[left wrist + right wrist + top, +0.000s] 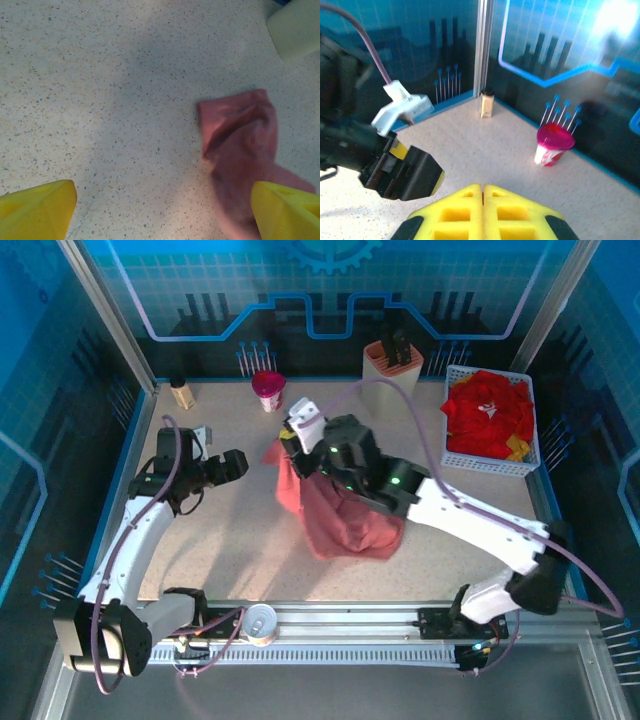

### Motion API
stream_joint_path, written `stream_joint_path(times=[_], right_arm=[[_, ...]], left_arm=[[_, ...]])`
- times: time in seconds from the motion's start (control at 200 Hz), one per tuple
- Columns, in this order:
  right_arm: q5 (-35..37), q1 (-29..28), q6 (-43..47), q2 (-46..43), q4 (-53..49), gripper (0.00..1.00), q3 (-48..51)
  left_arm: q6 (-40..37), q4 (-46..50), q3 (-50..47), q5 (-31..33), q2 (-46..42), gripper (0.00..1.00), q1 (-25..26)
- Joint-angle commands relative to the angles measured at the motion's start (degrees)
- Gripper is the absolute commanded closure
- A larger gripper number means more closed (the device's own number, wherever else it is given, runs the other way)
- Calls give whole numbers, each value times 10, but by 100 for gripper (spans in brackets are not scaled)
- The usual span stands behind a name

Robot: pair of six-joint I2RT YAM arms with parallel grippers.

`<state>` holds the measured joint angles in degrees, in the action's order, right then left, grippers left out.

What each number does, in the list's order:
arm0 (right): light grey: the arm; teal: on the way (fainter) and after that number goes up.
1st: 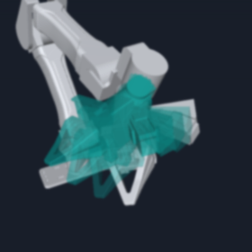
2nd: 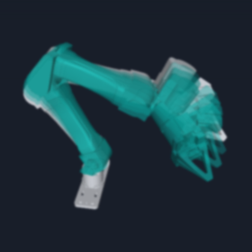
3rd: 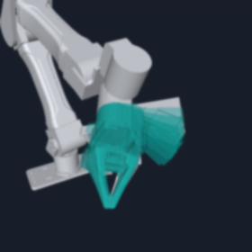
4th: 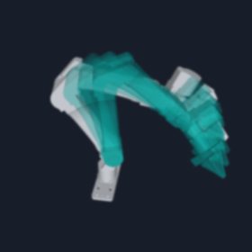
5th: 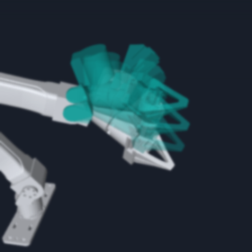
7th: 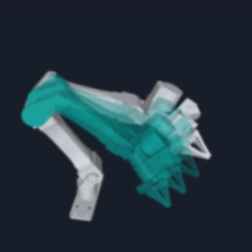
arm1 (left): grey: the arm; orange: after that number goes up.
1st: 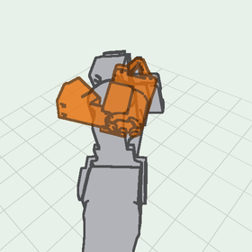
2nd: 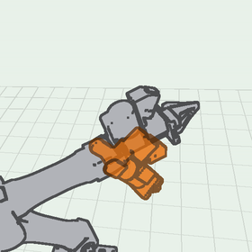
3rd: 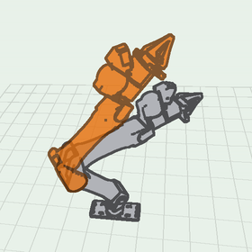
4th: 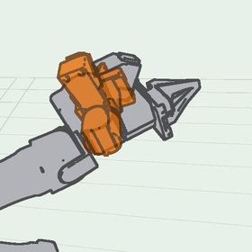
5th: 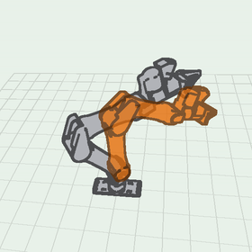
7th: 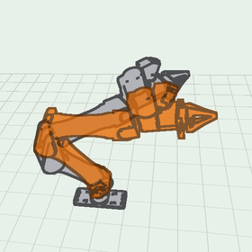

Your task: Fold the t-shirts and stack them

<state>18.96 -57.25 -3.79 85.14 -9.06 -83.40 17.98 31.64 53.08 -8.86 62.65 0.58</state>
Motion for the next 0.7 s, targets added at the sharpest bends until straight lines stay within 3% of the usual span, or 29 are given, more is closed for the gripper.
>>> stream_joint_path(times=[0.0, 0.14, 0.215, 0.345, 0.49, 0.695], right_arm=[[17, -3, -71, 44, -46, 64, -53], [15, 6, -101, 72, -113, 14, -77], [12, 17, -119, 65, -136, 0, -68], [-12, 51, -156, 34, -145, 0, -10], [-89, 110, -182, 6, -138, 0, 69], [-185, 191, -161, 65, -157, 0, 84]], left_arm=[[18, 36, 16, 13, -21, 9, -4], [12, 93, 42, 41, -21, 9, -4], [9, 113, 44, 45, -22, 9, -4], [25, 122, 28, 15, -26, 9, -3], [45, 114, 1, -25, -32, 9, -1], [62, 128, -16, -65, -46, 10, 14]])
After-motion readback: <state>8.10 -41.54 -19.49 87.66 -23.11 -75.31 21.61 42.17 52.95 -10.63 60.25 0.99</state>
